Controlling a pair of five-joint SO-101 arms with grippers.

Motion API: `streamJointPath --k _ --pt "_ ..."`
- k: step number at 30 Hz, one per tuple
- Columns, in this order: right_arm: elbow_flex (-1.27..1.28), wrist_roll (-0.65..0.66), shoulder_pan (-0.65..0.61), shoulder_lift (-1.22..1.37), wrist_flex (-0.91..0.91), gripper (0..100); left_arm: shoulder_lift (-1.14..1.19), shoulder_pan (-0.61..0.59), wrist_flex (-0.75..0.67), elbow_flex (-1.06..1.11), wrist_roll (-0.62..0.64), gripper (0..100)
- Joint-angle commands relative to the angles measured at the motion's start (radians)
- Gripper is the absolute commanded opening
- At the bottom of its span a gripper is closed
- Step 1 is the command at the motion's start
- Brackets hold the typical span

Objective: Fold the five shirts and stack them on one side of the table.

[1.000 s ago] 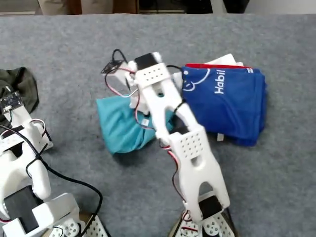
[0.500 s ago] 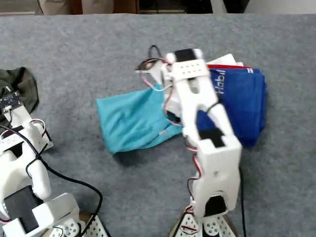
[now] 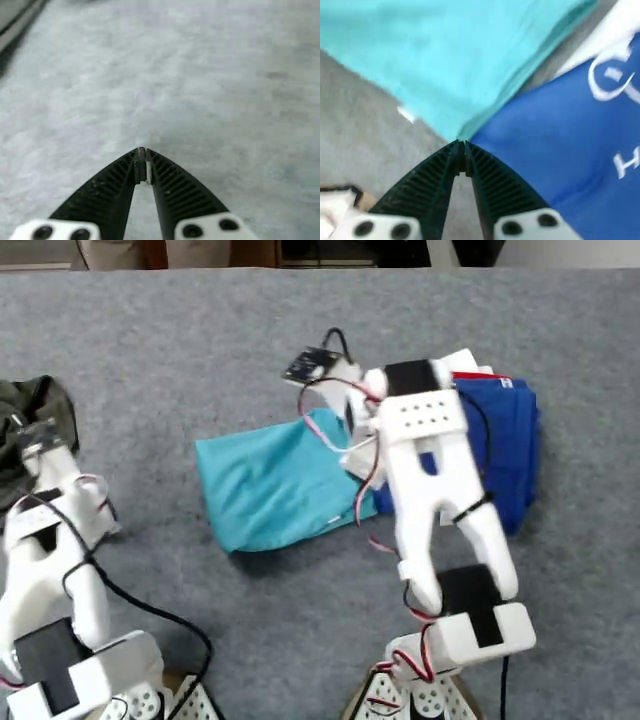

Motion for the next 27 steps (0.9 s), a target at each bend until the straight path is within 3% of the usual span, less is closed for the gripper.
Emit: streamJointPath --k 1,4,7,12,19,23,27 --pt "0.008 -0.074 -0.064 -0.016 -0.092 0.2 -0.061 0.163 0.133 -0.149 0.012 2" --pt "0.007 -0.115 -0.07 0.071 -0.098 0.2 -0.051 0.316 0.229 -0.298 0.117 2" --pt "0.008 -0.121 -0.065 0.17 -0.1 0.1 0.002 0.425 0.238 -0.425 0.181 2" --pt "0.01 -0.126 -0.03 0.268 -0.098 0.1 0.248 0.526 0.241 -0.578 0.206 2" --pt "0.045 -0.124 0.036 0.274 -0.155 0.1 0.707 0.468 0.269 -0.858 0.206 2" --pt "0.045 -0.118 0.028 0.275 -0.158 0.1 0.786 0.42 0.436 -1.065 0.199 2" --pt "0.045 -0.118 0.025 0.278 -0.17 0.1 0.785 0.425 0.453 -1.094 0.196 2"
